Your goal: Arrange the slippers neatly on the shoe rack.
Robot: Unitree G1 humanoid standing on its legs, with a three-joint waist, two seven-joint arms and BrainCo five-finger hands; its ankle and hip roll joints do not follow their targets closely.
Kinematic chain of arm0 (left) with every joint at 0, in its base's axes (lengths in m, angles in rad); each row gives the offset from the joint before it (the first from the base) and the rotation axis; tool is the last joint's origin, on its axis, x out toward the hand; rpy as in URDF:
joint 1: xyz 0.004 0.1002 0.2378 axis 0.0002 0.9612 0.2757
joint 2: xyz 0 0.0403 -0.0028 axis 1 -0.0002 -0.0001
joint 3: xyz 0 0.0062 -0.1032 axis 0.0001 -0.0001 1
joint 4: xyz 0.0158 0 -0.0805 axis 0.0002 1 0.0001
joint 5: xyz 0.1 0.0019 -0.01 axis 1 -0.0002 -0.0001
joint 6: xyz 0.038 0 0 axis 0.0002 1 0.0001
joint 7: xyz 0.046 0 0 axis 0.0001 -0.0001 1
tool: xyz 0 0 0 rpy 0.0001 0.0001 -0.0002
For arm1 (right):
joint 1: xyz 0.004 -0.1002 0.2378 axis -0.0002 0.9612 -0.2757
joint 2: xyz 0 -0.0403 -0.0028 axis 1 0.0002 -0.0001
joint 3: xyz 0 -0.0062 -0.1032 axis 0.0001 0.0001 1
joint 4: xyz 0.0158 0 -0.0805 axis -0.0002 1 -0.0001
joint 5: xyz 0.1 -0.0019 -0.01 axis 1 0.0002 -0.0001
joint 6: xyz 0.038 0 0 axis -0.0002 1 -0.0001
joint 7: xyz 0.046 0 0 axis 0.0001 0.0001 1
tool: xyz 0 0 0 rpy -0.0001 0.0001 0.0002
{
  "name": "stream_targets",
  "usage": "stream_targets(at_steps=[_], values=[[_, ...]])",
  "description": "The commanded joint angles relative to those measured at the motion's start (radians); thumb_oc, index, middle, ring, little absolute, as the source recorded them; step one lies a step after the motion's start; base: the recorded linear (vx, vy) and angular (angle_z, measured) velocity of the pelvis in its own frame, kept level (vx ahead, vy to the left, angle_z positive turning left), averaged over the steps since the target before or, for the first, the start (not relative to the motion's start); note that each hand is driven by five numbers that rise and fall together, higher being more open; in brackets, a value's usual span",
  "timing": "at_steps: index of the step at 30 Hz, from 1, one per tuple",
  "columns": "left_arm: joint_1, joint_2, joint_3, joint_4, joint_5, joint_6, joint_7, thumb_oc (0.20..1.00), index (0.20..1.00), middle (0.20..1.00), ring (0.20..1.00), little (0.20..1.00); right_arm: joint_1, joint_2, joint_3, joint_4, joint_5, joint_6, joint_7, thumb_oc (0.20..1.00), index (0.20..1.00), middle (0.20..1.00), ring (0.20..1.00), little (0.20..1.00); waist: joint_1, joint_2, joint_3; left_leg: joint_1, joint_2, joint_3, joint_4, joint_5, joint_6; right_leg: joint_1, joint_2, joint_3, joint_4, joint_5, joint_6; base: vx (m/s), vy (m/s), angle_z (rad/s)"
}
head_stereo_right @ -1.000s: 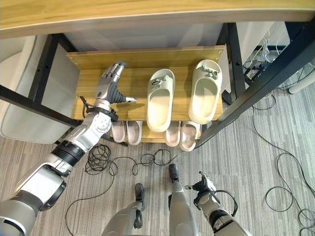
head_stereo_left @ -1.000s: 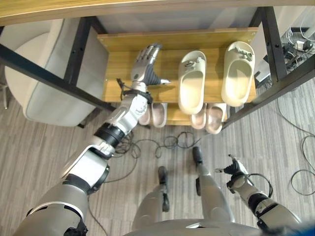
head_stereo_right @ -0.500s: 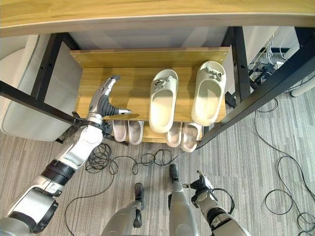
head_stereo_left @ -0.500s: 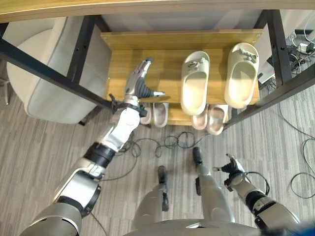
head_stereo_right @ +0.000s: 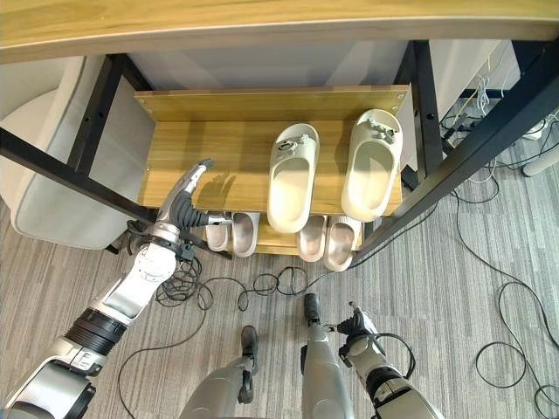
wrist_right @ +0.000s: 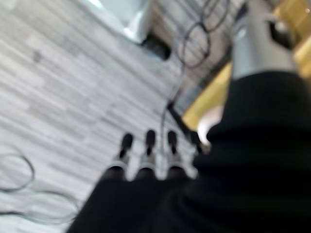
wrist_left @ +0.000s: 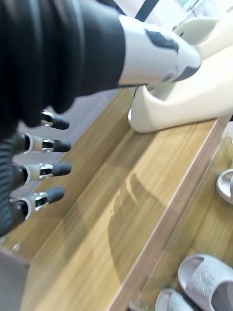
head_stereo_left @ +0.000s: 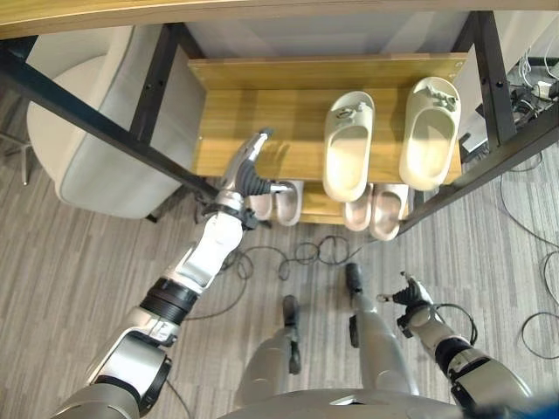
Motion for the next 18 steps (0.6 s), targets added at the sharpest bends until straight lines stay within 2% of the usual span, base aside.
stream_targets(at_steps=[1,10,18], values=[[0.026,0.018,0.000,-0.055,-0.007,-0.050,0.009,1.000,1.000,1.000,1.000,1.000,0.036,-0.016,0.005,-0.037,-0.020,-0.002,-0.009,1.000,1.000,1.000,1.000,1.000,-0.012,0.032,-0.058,-0.172,0.035,0.001,0.100,-0.003,-0.013,-0.088,-0.064,-0.030,0.177,-0.139,0.067,0.00,0.000,0.00],[-0.023,-0.026,-0.089,0.023,0.088,-0.025,0.037,1.000,1.000,1.000,1.000,1.000,0.030,-0.034,0.001,-0.036,-0.032,0.001,-0.049,1.000,1.000,1.000,1.000,1.000,-0.025,0.037,-0.051,-0.182,0.034,0.005,0.108,-0.007,-0.010,-0.106,-0.066,-0.024,0.193,-0.143,0.068,0.00,0.000,0.00],[0.000,-0.061,-0.116,0.053,0.111,-0.028,0.048,1.000,1.000,1.000,1.000,1.000,0.024,-0.049,-0.008,-0.036,-0.039,0.004,-0.075,1.000,1.000,1.000,1.000,1.000,-0.029,0.042,-0.048,-0.180,0.034,0.013,0.114,-0.012,-0.009,-0.108,-0.066,-0.018,0.196,-0.144,0.068,0.00,-0.001,-0.01]])
